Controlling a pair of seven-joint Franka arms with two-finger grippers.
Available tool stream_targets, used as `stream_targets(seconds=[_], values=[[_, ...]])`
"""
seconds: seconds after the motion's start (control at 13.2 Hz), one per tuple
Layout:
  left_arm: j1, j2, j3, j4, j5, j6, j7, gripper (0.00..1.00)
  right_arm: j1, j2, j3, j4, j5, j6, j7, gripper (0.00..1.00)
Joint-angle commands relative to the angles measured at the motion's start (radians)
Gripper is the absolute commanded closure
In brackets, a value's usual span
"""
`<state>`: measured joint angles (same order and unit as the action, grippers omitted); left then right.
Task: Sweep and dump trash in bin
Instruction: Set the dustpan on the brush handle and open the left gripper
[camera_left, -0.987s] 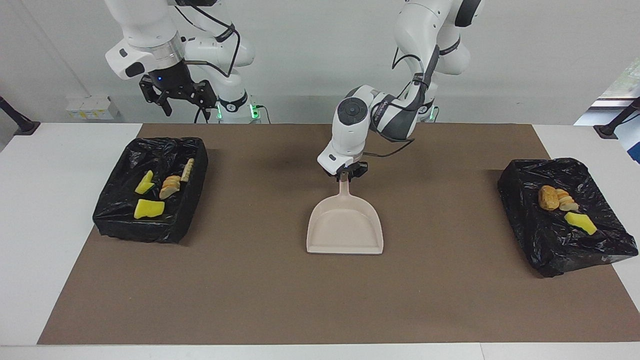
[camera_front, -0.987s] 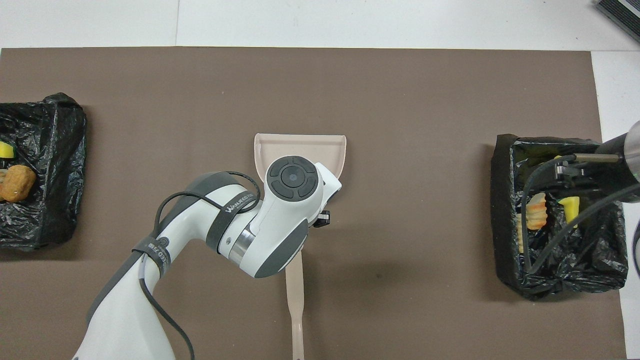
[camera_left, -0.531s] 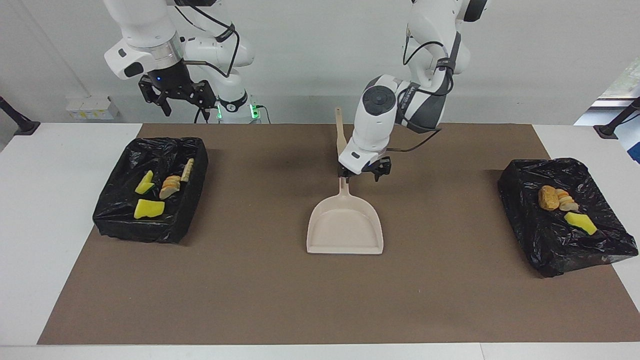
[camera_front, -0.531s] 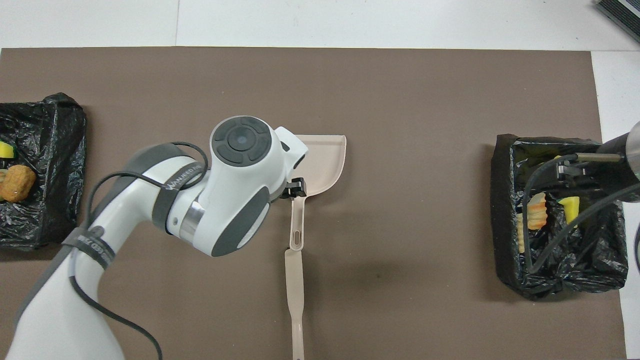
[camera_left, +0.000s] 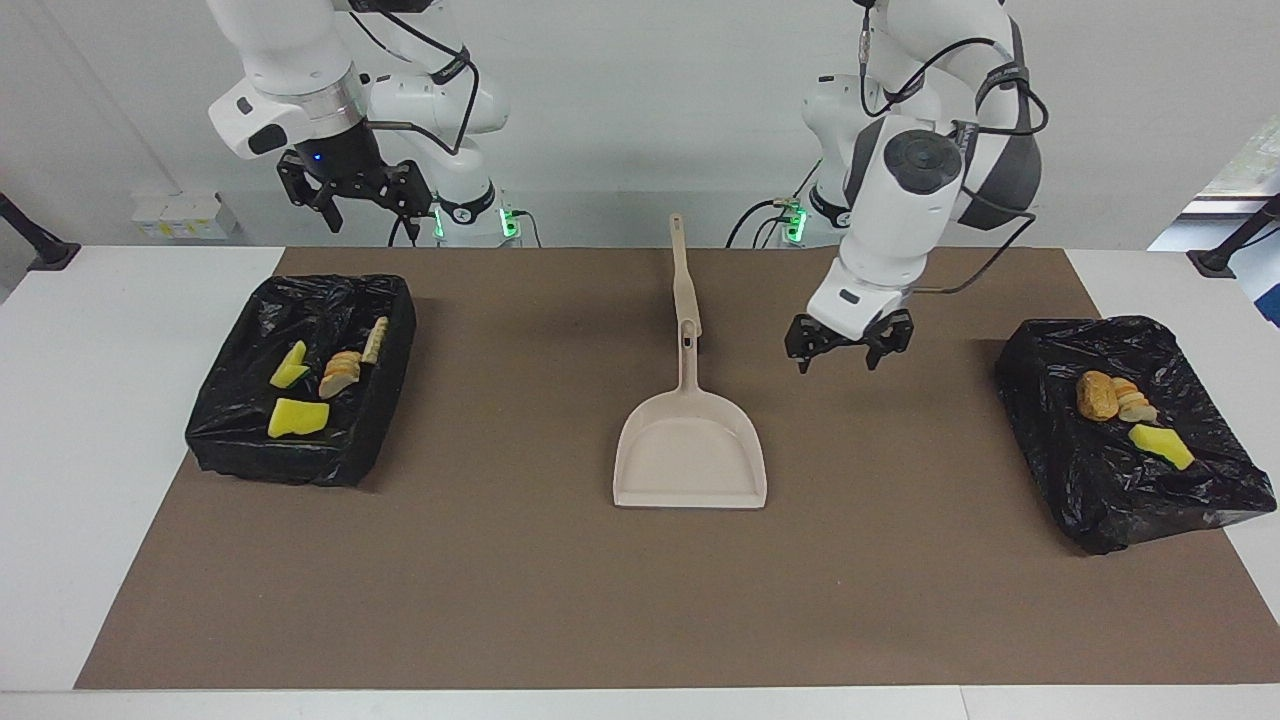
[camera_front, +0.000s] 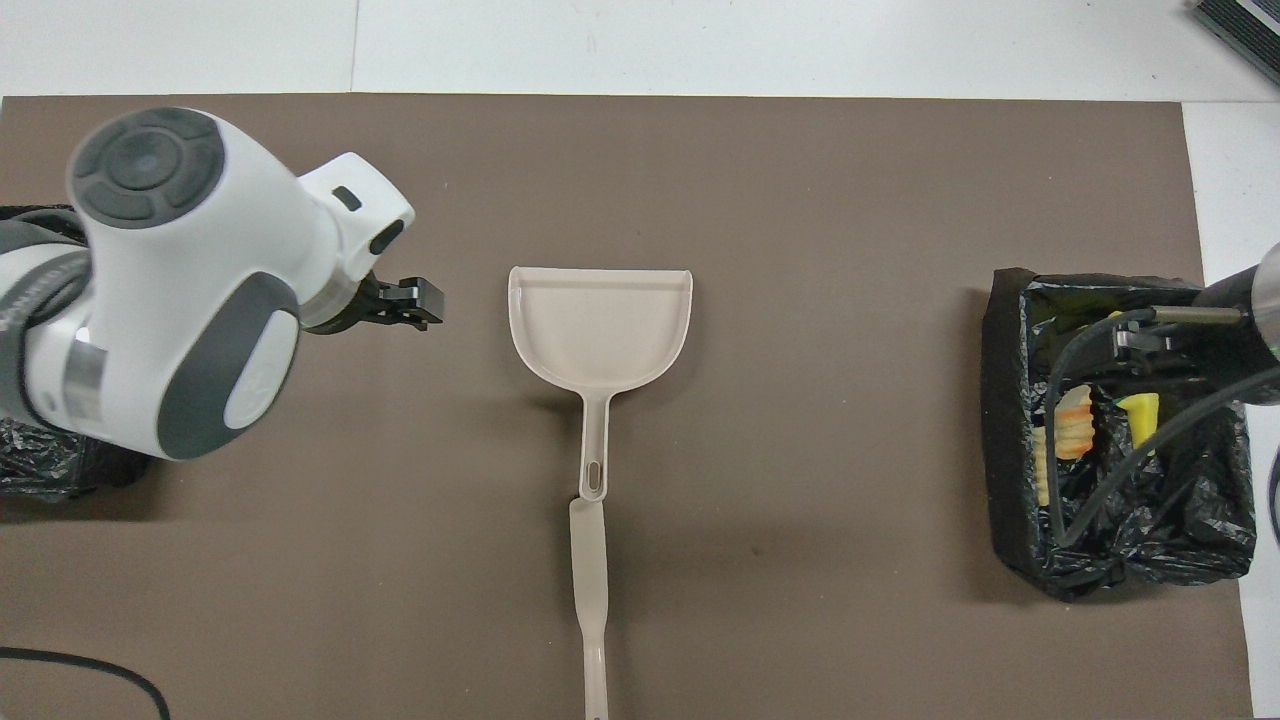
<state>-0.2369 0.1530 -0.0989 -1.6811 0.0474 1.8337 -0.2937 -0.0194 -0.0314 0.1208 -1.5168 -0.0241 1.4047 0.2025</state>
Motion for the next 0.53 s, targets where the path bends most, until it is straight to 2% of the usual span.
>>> stream_targets(seconds=[0.0, 0.15, 0.46], values=[[0.074, -0.071, -0.008, -0.008, 0.008, -0.028, 0.077, 0.0, -0.014, -0.018, 0.002, -0.02, 0.02, 0.02, -0.023, 0.0], [0.149, -0.113, -0.01, -0.008, 0.008, -0.025, 0.094, 0.0, -0.016, -0.018, 0.002, -0.02, 0.02, 0.02, -0.023, 0.0], [0.217, -0.173, -0.008, -0.014, 0.003, -0.1, 0.316, 0.0, -0.014, -0.018, 0.002, -0.02, 0.02, 0.02, -0.023, 0.0]])
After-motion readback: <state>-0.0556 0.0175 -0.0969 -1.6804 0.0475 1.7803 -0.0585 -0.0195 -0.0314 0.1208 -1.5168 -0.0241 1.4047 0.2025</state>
